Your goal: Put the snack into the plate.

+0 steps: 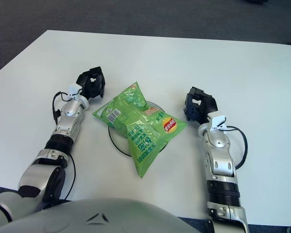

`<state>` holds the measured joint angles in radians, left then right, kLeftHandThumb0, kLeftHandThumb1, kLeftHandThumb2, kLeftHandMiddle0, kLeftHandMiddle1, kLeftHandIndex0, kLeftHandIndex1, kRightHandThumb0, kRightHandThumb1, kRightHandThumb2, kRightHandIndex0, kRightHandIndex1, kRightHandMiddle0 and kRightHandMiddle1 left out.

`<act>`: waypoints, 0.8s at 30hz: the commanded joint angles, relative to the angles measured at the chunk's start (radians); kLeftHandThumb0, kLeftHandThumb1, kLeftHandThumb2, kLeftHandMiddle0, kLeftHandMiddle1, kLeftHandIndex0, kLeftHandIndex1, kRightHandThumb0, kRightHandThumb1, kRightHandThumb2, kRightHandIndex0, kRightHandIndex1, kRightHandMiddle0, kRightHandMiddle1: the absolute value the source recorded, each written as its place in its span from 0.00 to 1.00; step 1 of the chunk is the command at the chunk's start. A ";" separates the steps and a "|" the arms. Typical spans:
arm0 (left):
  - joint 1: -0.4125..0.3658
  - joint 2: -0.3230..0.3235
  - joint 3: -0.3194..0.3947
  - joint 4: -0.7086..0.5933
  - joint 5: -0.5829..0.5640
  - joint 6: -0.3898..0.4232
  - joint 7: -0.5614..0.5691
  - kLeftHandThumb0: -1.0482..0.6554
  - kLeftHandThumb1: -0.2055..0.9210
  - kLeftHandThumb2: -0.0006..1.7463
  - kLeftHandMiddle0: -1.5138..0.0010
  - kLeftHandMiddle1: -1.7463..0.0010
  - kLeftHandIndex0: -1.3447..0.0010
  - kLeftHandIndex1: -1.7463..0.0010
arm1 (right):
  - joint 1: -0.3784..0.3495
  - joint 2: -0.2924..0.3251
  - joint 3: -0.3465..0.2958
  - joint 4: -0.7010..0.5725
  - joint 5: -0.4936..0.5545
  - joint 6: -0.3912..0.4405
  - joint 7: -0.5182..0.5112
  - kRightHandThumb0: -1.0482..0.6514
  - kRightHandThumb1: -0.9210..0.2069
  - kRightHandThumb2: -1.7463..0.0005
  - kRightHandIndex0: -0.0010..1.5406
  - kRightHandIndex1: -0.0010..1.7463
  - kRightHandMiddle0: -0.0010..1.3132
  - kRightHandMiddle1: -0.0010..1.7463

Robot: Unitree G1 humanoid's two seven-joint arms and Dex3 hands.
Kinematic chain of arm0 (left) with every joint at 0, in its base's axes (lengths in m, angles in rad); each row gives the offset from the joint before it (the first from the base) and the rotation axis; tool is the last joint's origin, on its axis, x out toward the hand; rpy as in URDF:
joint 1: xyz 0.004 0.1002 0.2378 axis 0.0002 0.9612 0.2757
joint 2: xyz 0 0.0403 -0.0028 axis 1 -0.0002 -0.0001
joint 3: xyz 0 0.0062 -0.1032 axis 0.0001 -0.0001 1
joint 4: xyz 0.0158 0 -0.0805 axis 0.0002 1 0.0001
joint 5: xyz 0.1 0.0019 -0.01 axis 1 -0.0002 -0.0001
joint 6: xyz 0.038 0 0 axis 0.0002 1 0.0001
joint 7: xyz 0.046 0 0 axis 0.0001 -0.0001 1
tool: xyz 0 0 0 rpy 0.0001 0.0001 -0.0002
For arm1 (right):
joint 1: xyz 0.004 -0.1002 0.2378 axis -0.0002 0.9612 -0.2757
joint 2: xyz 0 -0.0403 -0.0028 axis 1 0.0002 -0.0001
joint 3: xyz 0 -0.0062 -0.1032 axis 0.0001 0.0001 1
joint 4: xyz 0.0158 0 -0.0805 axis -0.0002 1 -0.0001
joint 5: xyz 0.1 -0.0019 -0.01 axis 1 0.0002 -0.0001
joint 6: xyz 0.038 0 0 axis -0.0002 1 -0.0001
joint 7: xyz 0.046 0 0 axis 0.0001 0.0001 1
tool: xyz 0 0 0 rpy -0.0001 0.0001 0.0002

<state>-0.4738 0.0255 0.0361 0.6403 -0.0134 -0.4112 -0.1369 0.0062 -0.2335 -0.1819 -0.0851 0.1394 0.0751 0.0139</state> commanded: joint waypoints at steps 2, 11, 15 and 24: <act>0.125 -0.014 -0.006 0.054 -0.010 0.018 -0.015 0.37 0.84 0.49 0.13 0.00 0.24 0.00 | 0.088 0.082 0.000 0.045 0.042 -0.026 0.017 0.41 0.36 0.38 0.88 1.00 0.85 1.00; 0.133 -0.011 -0.008 0.046 -0.021 0.023 -0.025 0.37 0.84 0.49 0.13 0.00 0.24 0.00 | 0.098 0.082 0.000 0.072 0.057 -0.084 0.045 0.44 0.40 0.34 0.87 1.00 0.85 1.00; 0.141 -0.009 -0.008 0.042 -0.023 0.022 -0.029 0.37 0.84 0.49 0.13 0.00 0.24 0.00 | 0.103 0.086 0.002 0.086 0.057 -0.112 0.052 0.46 0.43 0.32 0.88 1.00 0.85 1.00; 0.140 -0.013 -0.003 0.053 -0.035 0.009 -0.041 0.38 0.83 0.49 0.13 0.00 0.24 0.00 | 0.096 0.090 -0.002 0.129 0.060 -0.156 0.064 0.47 0.45 0.31 0.88 1.00 0.85 1.00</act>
<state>-0.4667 0.0252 0.0293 0.6305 -0.0312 -0.3975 -0.1636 0.0067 -0.2312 -0.1908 -0.0440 0.1794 -0.0556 0.0776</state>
